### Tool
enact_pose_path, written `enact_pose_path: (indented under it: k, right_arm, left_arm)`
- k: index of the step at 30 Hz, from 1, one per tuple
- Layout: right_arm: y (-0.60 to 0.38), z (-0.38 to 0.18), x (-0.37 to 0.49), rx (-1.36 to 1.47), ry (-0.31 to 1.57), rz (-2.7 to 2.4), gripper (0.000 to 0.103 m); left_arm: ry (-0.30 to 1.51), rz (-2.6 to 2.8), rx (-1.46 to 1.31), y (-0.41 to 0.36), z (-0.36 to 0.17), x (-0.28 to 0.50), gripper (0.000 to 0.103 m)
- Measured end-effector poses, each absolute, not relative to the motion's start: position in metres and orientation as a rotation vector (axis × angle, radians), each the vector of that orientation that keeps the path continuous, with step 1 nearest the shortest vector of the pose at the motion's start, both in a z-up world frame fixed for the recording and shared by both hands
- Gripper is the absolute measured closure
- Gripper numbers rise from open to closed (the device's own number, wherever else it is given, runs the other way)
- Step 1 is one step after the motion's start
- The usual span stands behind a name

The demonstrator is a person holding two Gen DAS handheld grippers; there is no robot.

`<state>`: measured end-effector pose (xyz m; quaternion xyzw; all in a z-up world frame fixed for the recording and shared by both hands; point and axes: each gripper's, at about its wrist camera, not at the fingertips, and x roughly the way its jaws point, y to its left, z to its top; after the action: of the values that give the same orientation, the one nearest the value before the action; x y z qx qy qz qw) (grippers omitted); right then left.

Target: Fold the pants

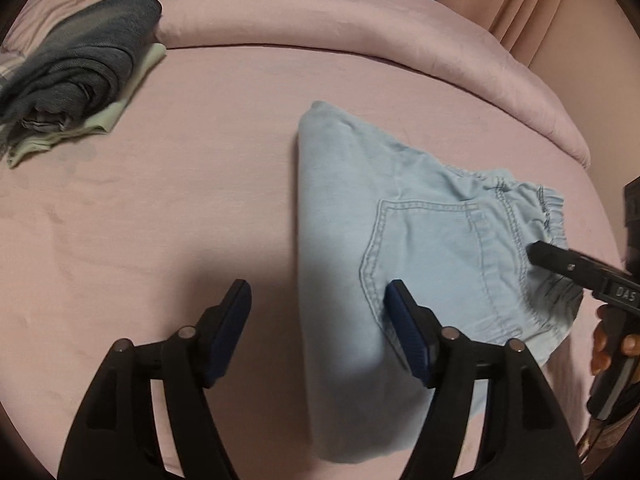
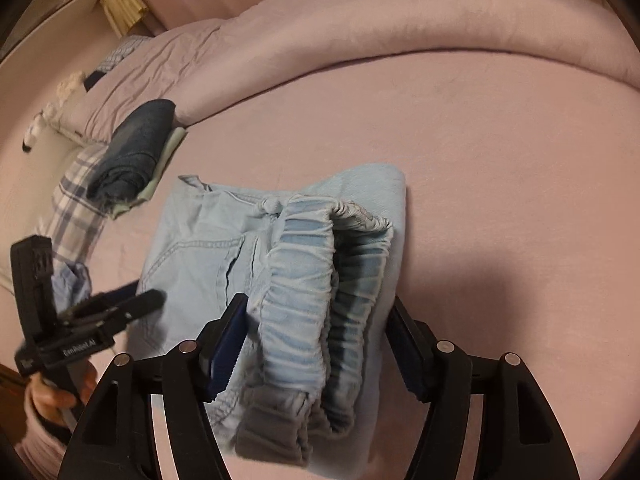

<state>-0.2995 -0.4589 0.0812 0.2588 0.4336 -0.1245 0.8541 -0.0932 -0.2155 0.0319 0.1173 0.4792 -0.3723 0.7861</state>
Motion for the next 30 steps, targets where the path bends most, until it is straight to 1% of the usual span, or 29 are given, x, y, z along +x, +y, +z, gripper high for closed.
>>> enact_pose_path:
  k: [7, 12, 14, 15, 26, 30]
  right_arm:
    - [-0.454, 0.083, -0.299, 0.454, 0.928, -0.315, 0.034]
    - [-0.456, 0.079, -0.294, 0.438, 0.943, -0.319, 0.034]
    - [-0.458, 0.077, -0.294, 0.443, 0.95, -0.325, 0.03]
    - [-0.459, 0.076, -0.294, 0.452, 0.951, -0.325, 0.029]
    - [-0.452, 0.091, -0.302, 0.424, 0.931, -0.329, 0.029]
    - [-0.453, 0.084, -0.306, 0.409, 0.96, -0.349, 0.029]
  left_arm:
    - [1.027, -0.769, 0.292, -0.226, 0.023, -0.093, 0.028]
    - [1.033, -0.752, 0.308, -0.226, 0.019, -0.09, 0.022]
    - [1.039, -0.747, 0.304, -0.225, 0.018, -0.089, 0.021]
    - [1.041, -0.747, 0.303, -0.224, 0.018, -0.09, 0.02]
    - [0.997, -0.721, 0.335, -0.214, 0.029, -0.099, 0.02]
    - [0.997, -0.715, 0.335, -0.21, 0.025, -0.099, 0.02]
